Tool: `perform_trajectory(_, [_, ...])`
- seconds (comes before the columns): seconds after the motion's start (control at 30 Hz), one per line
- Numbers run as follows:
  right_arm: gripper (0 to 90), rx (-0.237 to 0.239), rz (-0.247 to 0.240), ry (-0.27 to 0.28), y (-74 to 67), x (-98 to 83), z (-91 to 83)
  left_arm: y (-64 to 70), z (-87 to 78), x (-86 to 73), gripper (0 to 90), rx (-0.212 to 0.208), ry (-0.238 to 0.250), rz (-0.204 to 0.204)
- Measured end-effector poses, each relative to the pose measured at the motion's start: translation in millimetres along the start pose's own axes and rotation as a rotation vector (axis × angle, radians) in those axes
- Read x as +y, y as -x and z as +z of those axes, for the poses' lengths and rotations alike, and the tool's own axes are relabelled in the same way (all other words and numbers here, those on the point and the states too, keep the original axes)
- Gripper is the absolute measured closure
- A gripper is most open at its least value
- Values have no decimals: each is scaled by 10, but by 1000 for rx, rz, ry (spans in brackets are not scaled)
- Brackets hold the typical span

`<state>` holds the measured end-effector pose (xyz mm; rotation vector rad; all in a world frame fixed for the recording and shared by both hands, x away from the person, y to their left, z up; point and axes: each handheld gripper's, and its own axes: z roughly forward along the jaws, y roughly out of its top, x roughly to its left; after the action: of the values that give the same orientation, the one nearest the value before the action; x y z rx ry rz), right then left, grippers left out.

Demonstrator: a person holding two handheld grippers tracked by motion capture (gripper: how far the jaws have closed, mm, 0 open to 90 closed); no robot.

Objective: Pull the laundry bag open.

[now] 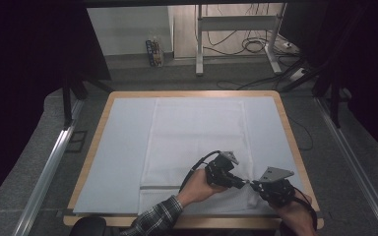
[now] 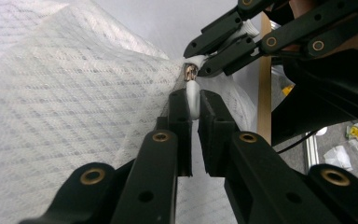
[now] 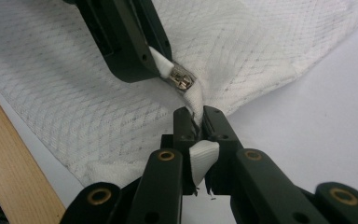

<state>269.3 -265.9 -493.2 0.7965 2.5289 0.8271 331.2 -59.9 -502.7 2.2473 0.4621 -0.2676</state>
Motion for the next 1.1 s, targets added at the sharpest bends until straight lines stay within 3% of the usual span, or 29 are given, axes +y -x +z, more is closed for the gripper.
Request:
perform_trajectory(0.13, [798, 1, 10, 13, 11, -2, -5, 16, -18, 8, 872, 9, 0, 17])
perform_trajectory(0.33, [675, 6, 13, 23, 38, -3, -3, 15, -34, 0, 875, 20, -1, 24])
perform_trajectory(0.47, [570, -14, -3, 34, 40, 12, 7, 29, -45, 1, 874, 18, -2, 25])
perform_trajectory(0.57, [548, -9, -37, 39, 44, 34, 30, 29, -51, 7, 874, 8, -1, 24])
perform_trajectory(0.63, [565, -4, -64, 37, 32, 56, 55, 28, -51, 13, 874, 2, -8, 31])
perform_trajectory(0.7, [679, 4, -95, 23, 13, 76, 81, 25, -45, 18, 874, -8, -7, 27])
perform_trajectory(0.73, [781, 5, -113, 11, -7, 79, 94, 18, -44, 21, 874, -12, -9, 24])
perform_trajectory(0.8, [824, 12, -114, 2, -12, 75, 96, 16, -39, 21, 874, -17, -5, 19])
perform_trajectory(1.1, [843, 16, -101, -9, -28, 77, 99, 35, -50, 4, 874, 3, -26, 44])
